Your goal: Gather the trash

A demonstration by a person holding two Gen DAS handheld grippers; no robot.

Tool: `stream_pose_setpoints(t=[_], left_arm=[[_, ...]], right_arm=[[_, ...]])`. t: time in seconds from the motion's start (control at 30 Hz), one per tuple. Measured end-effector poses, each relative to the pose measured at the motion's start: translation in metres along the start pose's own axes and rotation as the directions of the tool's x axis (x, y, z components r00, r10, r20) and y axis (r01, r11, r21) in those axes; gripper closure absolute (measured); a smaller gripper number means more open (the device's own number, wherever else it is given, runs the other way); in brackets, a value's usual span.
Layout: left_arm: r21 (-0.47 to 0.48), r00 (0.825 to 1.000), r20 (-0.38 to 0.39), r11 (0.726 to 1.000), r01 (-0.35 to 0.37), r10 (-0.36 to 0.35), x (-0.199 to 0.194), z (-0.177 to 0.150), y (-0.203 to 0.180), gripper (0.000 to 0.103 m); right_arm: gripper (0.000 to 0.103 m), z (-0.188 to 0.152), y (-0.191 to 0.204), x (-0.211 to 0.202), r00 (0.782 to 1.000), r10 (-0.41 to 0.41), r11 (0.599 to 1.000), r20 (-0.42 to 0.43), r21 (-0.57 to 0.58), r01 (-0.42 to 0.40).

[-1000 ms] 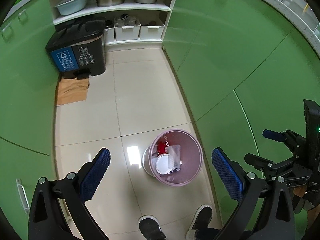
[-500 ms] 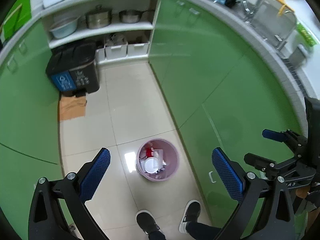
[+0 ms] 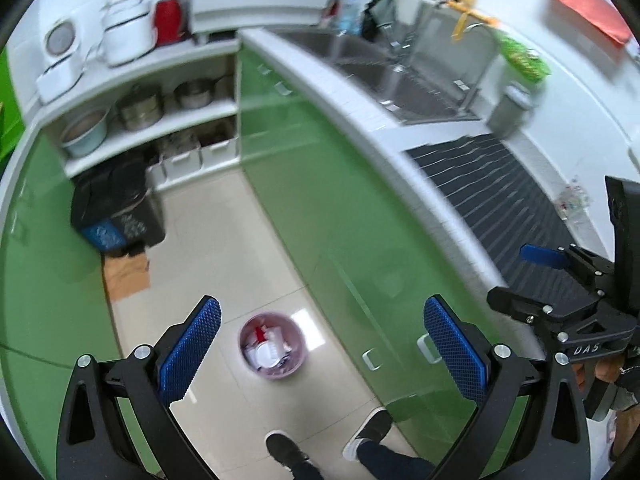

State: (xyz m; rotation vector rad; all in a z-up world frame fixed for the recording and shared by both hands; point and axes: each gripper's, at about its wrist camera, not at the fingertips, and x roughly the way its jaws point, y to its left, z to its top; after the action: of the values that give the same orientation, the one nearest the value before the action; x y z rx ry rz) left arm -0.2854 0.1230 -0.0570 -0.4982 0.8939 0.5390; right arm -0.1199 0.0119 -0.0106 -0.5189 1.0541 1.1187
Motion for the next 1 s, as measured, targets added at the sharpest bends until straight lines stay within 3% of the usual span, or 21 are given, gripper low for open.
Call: stream_pose_setpoints(t=[0.2,0.5,0.7,1.0], left_arm=[[0.065,0.999,0.031,0.997,0.036,-0.038,-0.013,0.021,-0.064,0.006],[0.194,0.993,0.036,0.976,0.103,-0.112,-0.003,0.049,-0.154,0.006],[0.314,0.985,0.002,0.935,0.165,-0.175,0.011,0.064,-0.206,0.006],[0.447,0.968,-0.034,0.862,0.239,-0.25,0.022,0.078,-0.245,0.006]], right_arm=[[0.003,-0.016,-0.065,-0.061,0.997,-0.06,0.997,0.046,0.051,0.058],[0.003,-0.044,-0.152,-0.12,0.982,-0.16,0.976,0.1,0.166,0.142],[0.003,-0.061,-0.186,-0.141,0.973,-0.202,0.955,0.111,0.244,0.17],[0.003,-0.075,-0.2,-0.171,0.944,-0.283,0.914,0.17,0.347,0.211]])
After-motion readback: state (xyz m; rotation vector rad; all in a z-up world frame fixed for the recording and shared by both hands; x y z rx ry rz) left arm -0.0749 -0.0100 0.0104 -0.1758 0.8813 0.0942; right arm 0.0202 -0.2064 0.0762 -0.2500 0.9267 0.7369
